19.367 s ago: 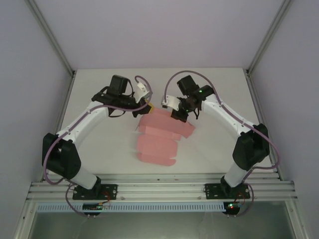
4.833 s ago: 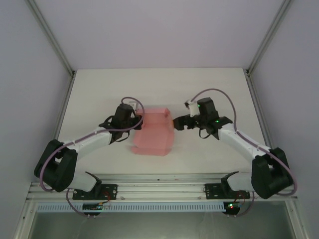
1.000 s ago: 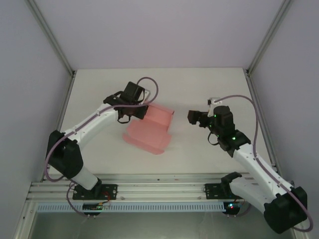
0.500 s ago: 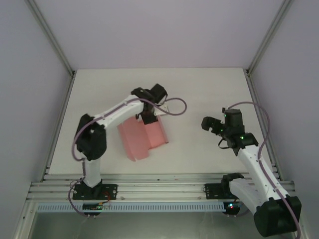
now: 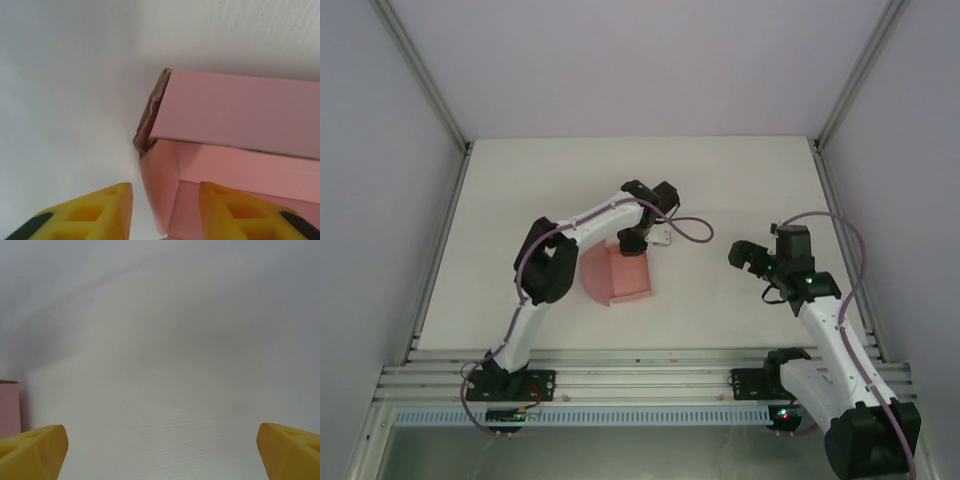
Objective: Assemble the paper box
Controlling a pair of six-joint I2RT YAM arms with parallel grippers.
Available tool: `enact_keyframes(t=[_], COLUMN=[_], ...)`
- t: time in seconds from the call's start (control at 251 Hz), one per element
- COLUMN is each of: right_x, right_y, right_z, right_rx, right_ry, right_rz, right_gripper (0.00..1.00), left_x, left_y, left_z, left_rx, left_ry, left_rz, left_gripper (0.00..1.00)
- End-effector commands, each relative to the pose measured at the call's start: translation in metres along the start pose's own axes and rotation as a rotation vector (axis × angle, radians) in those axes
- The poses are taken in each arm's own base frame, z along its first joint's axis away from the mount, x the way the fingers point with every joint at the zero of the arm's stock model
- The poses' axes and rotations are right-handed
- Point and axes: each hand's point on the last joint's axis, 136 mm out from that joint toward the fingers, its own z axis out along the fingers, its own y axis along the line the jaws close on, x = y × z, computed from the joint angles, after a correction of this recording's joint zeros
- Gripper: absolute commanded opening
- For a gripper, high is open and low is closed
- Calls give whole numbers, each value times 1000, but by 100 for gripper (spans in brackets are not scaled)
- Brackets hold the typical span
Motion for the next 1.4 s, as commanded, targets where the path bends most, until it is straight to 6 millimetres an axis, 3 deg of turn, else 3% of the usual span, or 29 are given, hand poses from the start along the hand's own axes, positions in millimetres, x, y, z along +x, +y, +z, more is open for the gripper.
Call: enact_keyframes(t=[0.0, 0.164, 0.22, 0.239, 0.247, 0.339, 0.419, 0.467, 0.559, 0.682, 0.798, 0.894, 1.022, 1.193, 1.261, 1.317, 1.393], right_x=[9, 1, -8, -9, -9, -16, -18, -13, 3, 38, 56, 68, 82, 92, 93, 92, 88], right_y=[0, 12, 21, 26, 28, 55, 86, 107, 142, 188, 220, 241, 256, 261, 262, 264, 262], right_z=[-1, -1, -2, -2, -2, -2, 0, 3, 17, 47, 77, 100, 135, 164, 169, 173, 177], right_rx=[-20, -81, -117, -143, -152, -263, -364, -424, -438, -502, -544, -575, -570, -551, -542, -530, -485], right_ry=[28, 2, -30, -33, -33, -51, -55, -31, 49, 176, 286, 371, 444, 505, 513, 500, 475], right_rz=[-7, -30, -89, -101, -107, -205, -339, -439, -661, -979, -1143, -1277, -1344, -1340, -1321, -1303, -1268], right_gripper=[99, 99, 99, 99, 99, 99, 99, 99, 99, 99, 99, 96, 93, 80, 67, 46, 28], left_x=[-4, -13, -18, -19, -19, -21, -9, 9, 57, 129, 186, 217, 231, 242, 244, 246, 246], left_y=[5, 14, 20, 23, 24, 46, 68, 85, 102, 100, 76, 51, 26, 9, 9, 9, 11], left_z=[-21, -53, -70, -76, -79, -117, -150, -172, -186, -169, -131, -106, -90, -88, -91, -94, -99], left_rx=[-21, -44, -63, -70, -72, -151, -204, -240, -226, -210, -172, -172, -155, -167, -173, -184, -192], left_ry=[-33, -157, -233, -263, -279, -453, -608, -694, -768, -774, -697, -651, -640, -651, -666, -669, -683], left_rz=[12, -36, -83, -105, -115, -278, -499, -692, -1039, -1412, -1664, -1757, -1788, -1805, -1803, -1805, -1796], left_gripper=[51, 65, 81, 98, 100, 100, 100, 100, 100, 100, 100, 100, 99, 100, 100, 99, 100])
